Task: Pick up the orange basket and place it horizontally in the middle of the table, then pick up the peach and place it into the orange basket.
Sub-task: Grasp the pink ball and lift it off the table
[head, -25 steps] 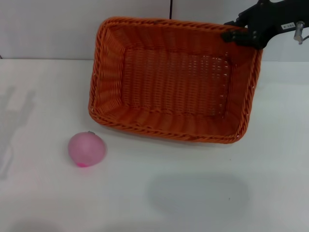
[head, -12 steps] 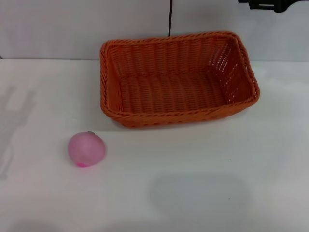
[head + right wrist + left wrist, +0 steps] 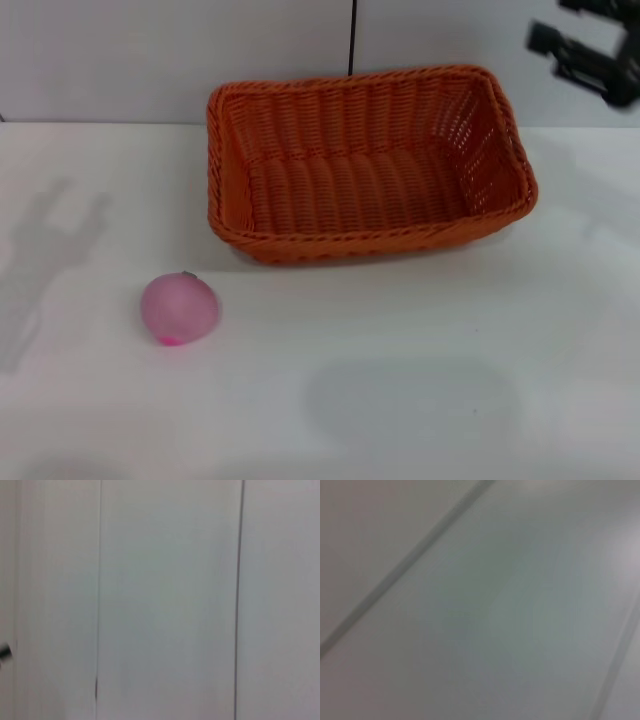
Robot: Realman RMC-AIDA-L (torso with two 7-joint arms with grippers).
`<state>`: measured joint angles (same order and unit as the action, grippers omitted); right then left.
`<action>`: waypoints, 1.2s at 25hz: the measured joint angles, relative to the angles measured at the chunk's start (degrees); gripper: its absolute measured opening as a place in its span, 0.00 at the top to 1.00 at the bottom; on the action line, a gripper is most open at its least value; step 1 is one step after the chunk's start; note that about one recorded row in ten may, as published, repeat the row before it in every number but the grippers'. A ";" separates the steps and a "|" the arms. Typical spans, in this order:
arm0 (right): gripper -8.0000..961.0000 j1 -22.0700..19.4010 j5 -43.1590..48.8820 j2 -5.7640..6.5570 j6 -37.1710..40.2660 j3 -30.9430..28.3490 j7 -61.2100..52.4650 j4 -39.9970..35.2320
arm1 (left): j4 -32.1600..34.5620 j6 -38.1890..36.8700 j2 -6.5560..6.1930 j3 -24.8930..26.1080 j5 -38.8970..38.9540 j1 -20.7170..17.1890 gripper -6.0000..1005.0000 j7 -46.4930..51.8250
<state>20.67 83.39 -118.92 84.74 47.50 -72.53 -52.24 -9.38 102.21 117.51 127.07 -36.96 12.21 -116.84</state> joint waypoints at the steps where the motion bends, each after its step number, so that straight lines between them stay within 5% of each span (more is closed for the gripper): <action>1: 0.36 0.00 0.00 0.00 0.00 0.00 0.00 0.00 | -2.61 -0.41 -1.17 -3.79 -1.86 -1.01 0.29 -1.46; 8: 0.36 -6.52 -17.09 0.03 12.94 -7.71 13.97 20.87 | -6.11 -3.21 -4.69 -5.82 -19.44 -1.32 0.29 -5.41; 15: 0.36 -11.09 -25.64 0.03 24.22 -21.24 26.59 37.01 | -6.24 -10.23 -4.91 -5.49 -28.02 -1.65 0.29 -8.12; 23: 0.36 -13.22 -25.80 0.13 23.34 -31.23 26.87 40.07 | -6.27 -15.92 -4.87 -5.49 -33.07 -1.73 0.30 -8.84; 30: 0.36 -13.79 -25.85 0.10 23.25 -33.26 26.38 40.50 | -6.27 -18.49 -4.93 -5.84 -35.88 -1.79 0.30 -8.85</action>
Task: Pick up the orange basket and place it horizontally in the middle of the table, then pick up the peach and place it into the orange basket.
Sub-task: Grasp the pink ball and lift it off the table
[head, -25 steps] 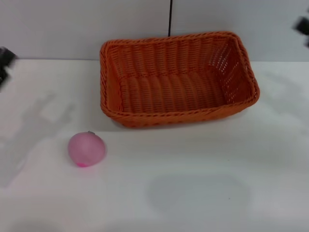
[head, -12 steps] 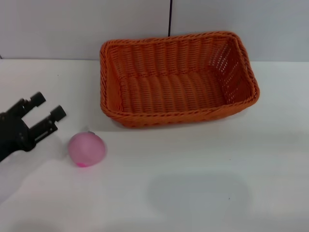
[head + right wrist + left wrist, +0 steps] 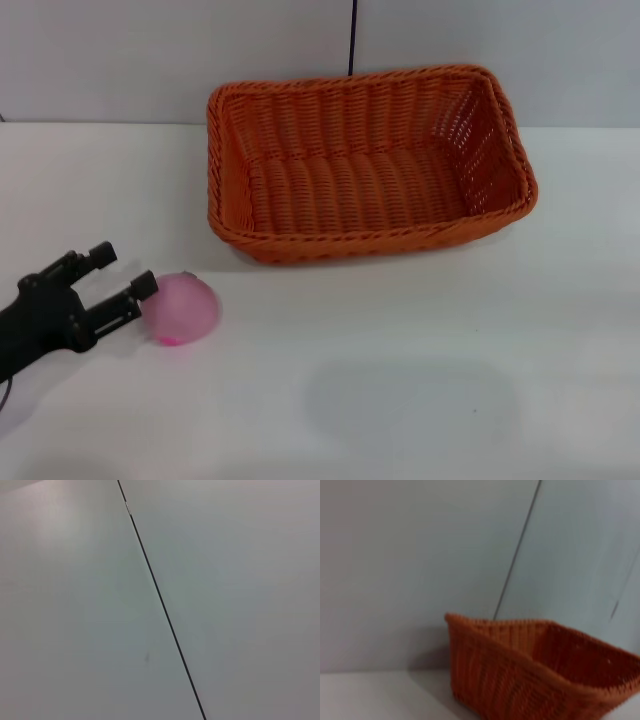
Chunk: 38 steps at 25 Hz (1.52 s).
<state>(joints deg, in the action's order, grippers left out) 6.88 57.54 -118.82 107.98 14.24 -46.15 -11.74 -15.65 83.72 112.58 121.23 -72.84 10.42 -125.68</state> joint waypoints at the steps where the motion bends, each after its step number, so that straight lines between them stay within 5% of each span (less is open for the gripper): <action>1: 0.36 0.03 0.00 0.00 -0.02 -0.01 0.00 0.13 | 0.00 -0.62 0.02 -0.10 -1.01 0.01 0.30 0.00; 21: 0.36 0.95 -0.07 0.09 -2.28 -0.10 -0.17 1.37 | -0.13 -6.00 2.78 -0.32 -9.47 3.45 0.31 1.00; 38: 0.36 2.02 0.21 0.17 -4.12 0.03 -0.17 1.37 | -1.43 -6.38 3.26 0.18 -10.18 4.18 0.63 3.81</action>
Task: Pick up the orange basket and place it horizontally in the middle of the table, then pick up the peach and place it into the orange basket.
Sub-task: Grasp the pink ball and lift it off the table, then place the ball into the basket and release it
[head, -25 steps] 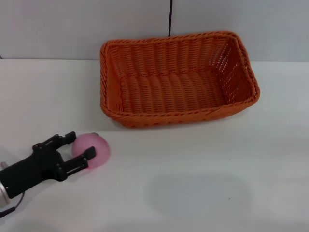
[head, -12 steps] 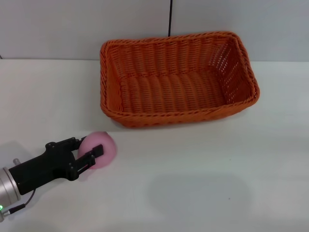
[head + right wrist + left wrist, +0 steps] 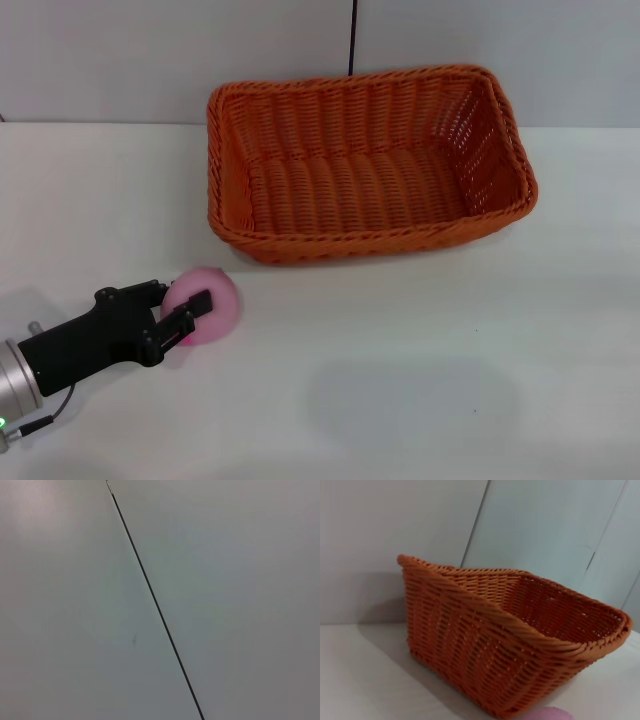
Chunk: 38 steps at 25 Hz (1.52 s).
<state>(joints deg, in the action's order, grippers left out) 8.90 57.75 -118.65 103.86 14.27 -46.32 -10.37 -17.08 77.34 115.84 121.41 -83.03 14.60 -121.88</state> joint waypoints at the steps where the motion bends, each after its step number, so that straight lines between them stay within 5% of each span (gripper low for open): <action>1: 0.36 0.04 0.00 0.00 -0.11 -0.01 0.00 0.00 | -0.18 0.41 -0.02 0.05 -0.03 0.00 0.65 0.21; 16: 0.36 0.19 -0.23 0.00 -1.30 -0.12 0.00 0.00 | -2.66 2.87 -0.57 1.59 0.22 -1.30 0.76 2.27; 21: 0.36 0.21 -0.27 0.00 -1.31 -0.12 0.00 0.00 | -2.86 4.33 -0.77 14.91 0.40 -2.18 0.79 3.47; 22: 0.36 0.22 -0.28 0.00 -1.31 -0.12 0.01 0.00 | -2.87 4.32 -0.11 21.91 0.43 -2.06 0.80 5.37; 24: 0.36 0.22 -0.28 0.00 -1.31 -0.12 0.01 0.00 | -2.89 4.31 0.31 25.05 0.46 -1.85 0.82 6.19; 31: 0.36 0.86 -0.28 -0.08 -1.30 -0.12 0.00 0.22 | -2.80 7.30 2.38 29.00 1.14 4.22 0.88 11.88; 36: 0.36 1.46 -0.27 -0.09 -1.14 -0.06 0.01 0.88 | -0.54 10.34 2.25 26.89 0.88 10.59 0.93 16.40; 38: 0.36 1.50 -0.26 -0.09 -1.08 -0.01 0.01 0.91 | -1.07 11.01 2.10 22.32 0.60 13.52 0.94 20.46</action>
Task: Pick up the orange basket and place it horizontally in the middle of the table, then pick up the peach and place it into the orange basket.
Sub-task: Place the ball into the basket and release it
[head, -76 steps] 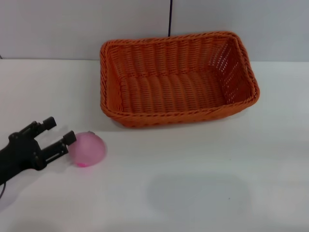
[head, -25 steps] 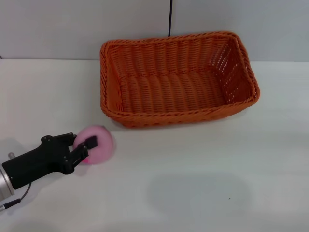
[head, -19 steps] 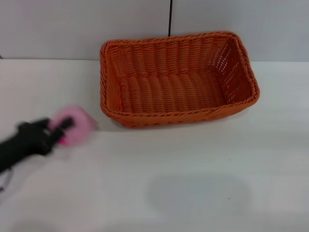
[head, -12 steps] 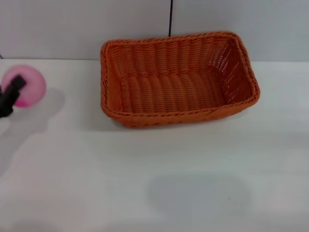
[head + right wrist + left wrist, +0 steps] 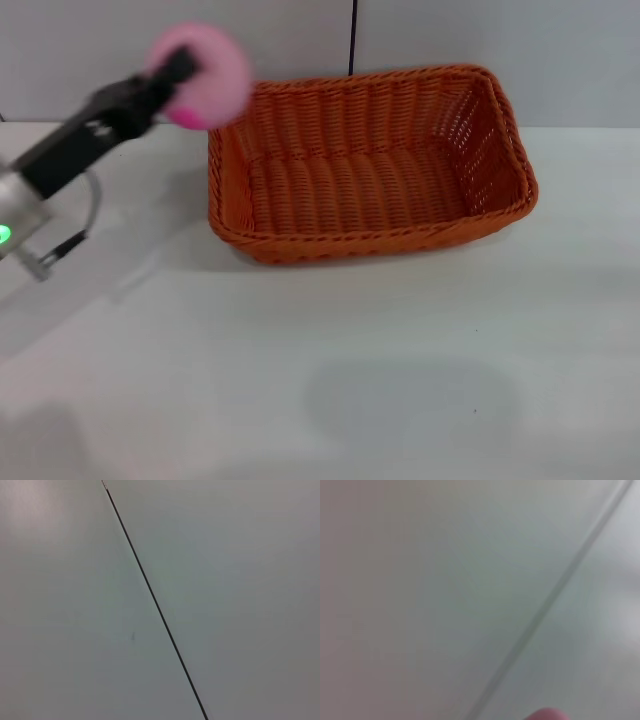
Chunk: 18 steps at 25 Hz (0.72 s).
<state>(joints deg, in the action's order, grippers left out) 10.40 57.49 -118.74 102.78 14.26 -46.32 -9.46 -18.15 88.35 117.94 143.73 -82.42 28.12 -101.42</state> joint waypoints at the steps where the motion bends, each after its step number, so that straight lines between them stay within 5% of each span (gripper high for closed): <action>1: 0.36 0.03 0.00 0.00 0.00 0.04 0.00 0.00 | -0.44 -0.03 -0.04 -2.06 0.00 0.96 0.94 1.61; 7: 0.36 0.44 0.11 0.00 -0.13 0.28 -0.04 -0.01 | -4.14 -2.95 0.04 -13.29 -0.11 4.00 0.94 8.42; 16: 0.36 0.87 0.38 0.00 -0.22 0.51 -0.06 0.22 | -3.86 -6.81 0.14 -13.37 0.33 3.13 0.92 9.13; 18: 0.36 0.94 0.39 0.00 -0.27 0.55 -0.07 0.40 | -3.80 -6.81 0.14 -13.26 0.43 2.93 0.85 9.13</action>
<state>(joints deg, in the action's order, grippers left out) 11.34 57.88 -118.74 102.51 14.81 -46.38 -9.07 -21.95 81.55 118.08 130.47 -81.99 31.05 -92.29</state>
